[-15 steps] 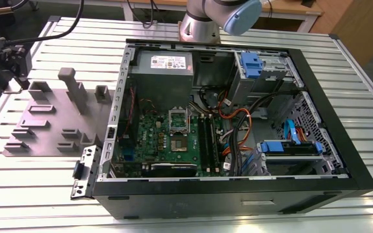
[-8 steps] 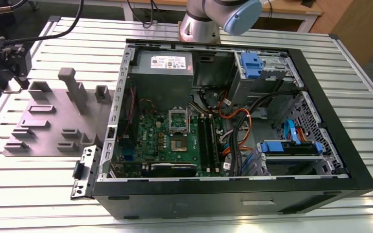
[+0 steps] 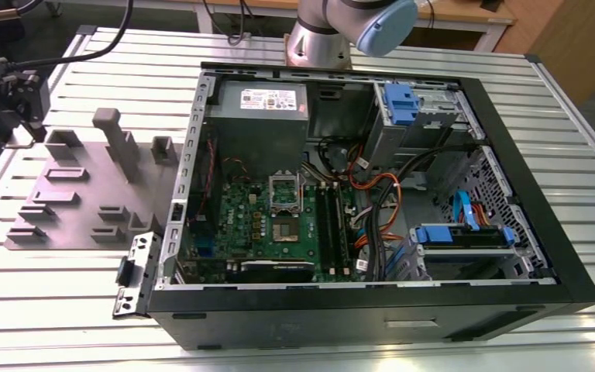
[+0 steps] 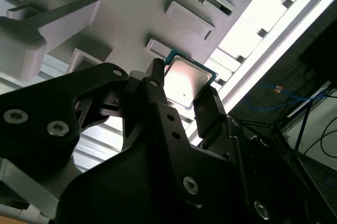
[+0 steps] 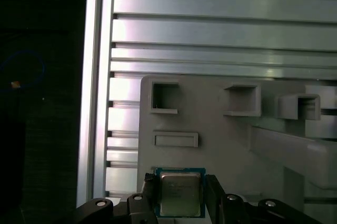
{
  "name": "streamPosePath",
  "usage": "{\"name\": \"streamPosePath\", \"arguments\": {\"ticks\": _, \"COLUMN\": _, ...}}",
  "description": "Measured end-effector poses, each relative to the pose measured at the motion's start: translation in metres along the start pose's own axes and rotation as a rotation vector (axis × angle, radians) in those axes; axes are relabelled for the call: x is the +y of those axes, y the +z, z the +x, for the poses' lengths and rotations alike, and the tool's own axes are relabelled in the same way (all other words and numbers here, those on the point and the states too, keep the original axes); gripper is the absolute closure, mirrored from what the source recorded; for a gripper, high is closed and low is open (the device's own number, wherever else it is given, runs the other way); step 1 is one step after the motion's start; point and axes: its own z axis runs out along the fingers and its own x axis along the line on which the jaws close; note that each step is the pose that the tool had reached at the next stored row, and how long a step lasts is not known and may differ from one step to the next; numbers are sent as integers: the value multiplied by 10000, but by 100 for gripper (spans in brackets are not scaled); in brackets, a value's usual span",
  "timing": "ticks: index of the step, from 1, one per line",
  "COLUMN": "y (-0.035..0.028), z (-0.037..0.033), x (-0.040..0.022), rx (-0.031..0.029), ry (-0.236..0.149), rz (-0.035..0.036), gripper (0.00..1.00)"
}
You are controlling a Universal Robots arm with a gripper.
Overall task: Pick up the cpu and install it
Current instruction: 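Pick up the cpu and move it towards the insertion slot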
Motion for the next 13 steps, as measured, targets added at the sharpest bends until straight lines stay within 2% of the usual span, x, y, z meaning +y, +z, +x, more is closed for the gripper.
{"name": "streamPosePath", "arguments": {"ticks": 13, "y": -26, "z": 0, "x": 1, "rx": 0, "ry": 0, "rz": 0, "gripper": 53}}
